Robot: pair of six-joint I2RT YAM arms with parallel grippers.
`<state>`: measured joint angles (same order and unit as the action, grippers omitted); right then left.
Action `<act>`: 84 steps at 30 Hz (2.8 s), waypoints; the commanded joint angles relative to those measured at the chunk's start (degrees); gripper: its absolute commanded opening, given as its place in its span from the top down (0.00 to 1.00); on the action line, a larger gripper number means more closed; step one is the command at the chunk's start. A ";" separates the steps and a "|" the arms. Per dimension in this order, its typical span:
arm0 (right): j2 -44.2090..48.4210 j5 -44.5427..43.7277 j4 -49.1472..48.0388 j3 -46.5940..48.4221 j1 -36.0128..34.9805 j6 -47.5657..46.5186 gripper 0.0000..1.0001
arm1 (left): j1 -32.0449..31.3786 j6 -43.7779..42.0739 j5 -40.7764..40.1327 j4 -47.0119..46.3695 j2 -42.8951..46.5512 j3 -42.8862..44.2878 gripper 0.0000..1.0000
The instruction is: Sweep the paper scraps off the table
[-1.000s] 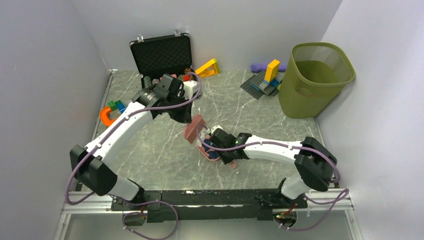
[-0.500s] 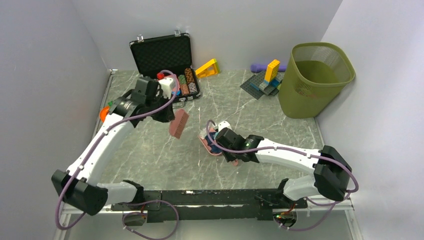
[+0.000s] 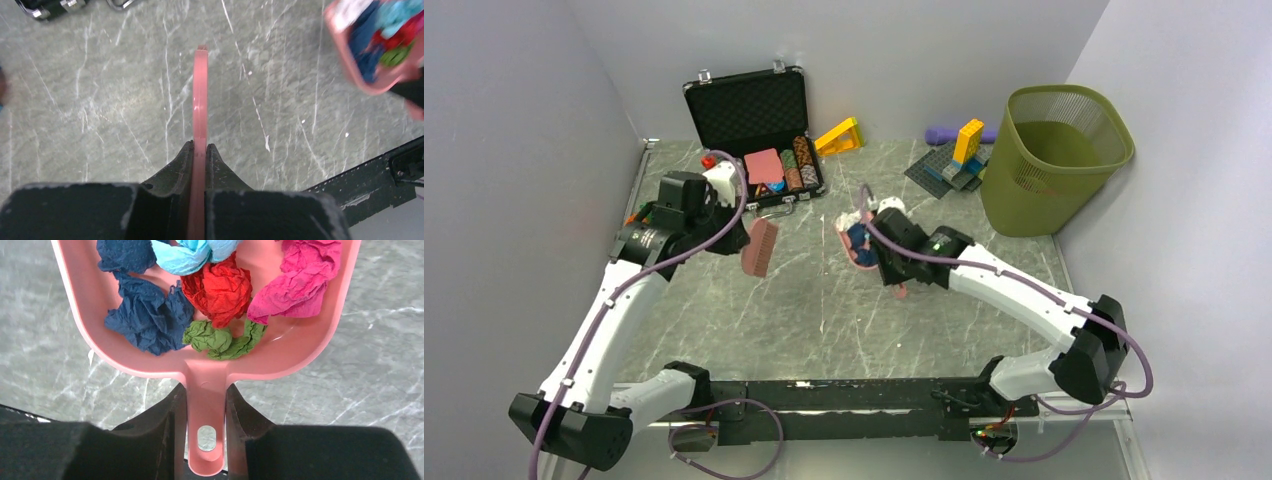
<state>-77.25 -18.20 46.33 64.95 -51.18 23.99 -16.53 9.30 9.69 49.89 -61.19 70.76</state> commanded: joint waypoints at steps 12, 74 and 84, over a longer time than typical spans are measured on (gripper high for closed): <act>-4.33 9.15 12.24 25.13 23.92 2.28 1.00 | 0.50 1.25 9.65 -11.65 -0.24 -9.91 1.00; -10.73 68.11 -123.24 -6.88 82.64 99.17 1.00 | 0.45 0.00 13.63 -13.38 -2.12 -17.68 1.00; 1.07 71.60 -67.16 3.66 68.58 48.11 1.00 | 1.76 1.14 8.51 -14.21 1.34 -17.93 1.00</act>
<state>-82.59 53.76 -50.13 64.31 24.40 100.31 -15.77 10.00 20.38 37.91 -63.07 52.53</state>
